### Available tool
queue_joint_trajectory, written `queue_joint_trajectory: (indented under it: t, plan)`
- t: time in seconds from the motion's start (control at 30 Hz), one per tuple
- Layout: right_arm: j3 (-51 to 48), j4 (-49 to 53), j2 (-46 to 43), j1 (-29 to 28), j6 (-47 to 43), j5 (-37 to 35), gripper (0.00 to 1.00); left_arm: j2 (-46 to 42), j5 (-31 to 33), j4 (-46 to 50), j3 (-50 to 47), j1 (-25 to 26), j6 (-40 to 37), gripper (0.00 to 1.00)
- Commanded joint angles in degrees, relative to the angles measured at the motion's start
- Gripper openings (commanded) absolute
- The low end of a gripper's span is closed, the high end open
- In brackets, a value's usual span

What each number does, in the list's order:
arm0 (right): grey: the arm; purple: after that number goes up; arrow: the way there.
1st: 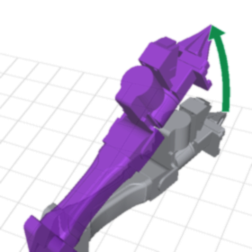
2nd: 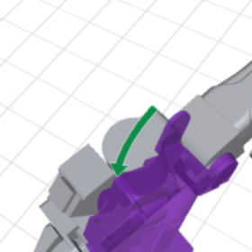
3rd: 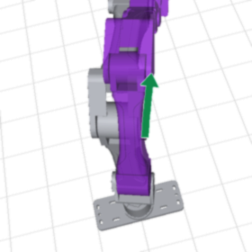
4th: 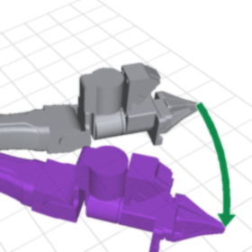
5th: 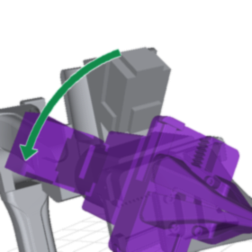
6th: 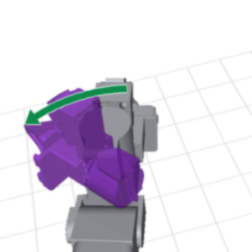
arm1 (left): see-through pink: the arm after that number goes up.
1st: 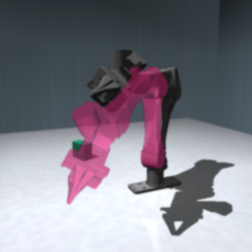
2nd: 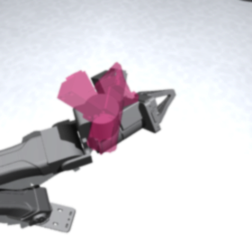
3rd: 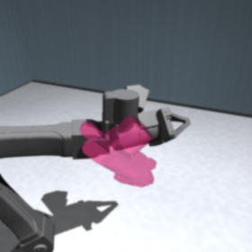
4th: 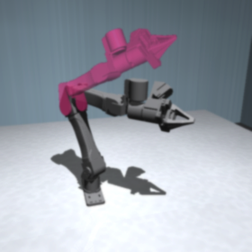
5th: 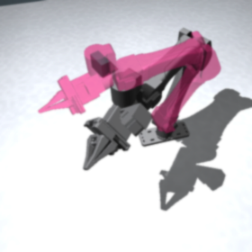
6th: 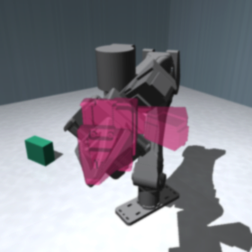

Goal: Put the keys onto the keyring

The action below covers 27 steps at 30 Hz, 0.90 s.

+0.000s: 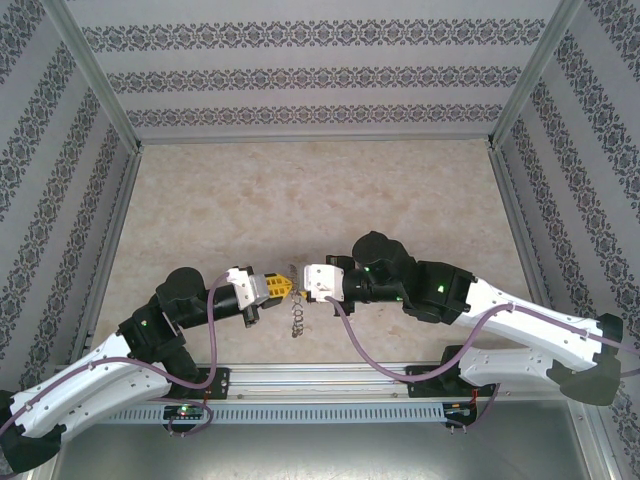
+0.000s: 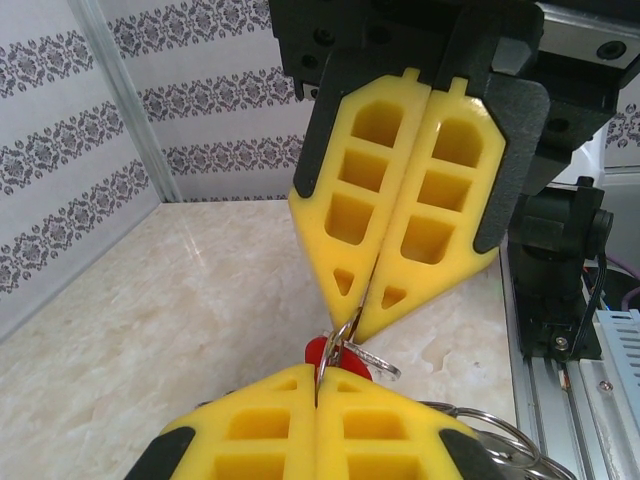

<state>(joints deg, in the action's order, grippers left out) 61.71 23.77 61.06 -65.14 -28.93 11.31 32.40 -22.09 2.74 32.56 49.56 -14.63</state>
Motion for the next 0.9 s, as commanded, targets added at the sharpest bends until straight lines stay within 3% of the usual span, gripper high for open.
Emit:
queue_joint_trajectory:
  t: [0.0, 0.53, 0.67, 0.87]
  plan:
    - [0.59, -7.32, -1.29, -2.11, 0.00, 5.07, 0.00, 0.72, 0.76, -0.20, 1.35, 0.89, -1.01, 0.00]
    - [0.18, -4.50, -0.74, -1.32, 1.20, 5.57, 0.00, -0.30, 0.82, -0.18, 1.11, 1.06, -0.84, 0.00]
    - [-1.28, -4.11, -3.06, -1.19, 1.33, 3.27, 0.00, -0.85, 0.93, -0.35, 0.84, 1.15, -0.73, 0.00]
    - [-2.52, -1.46, -4.55, -0.93, 0.97, -6.82, 0.00, -0.85, 0.99, -0.15, 1.02, 1.15, -0.84, 0.00]
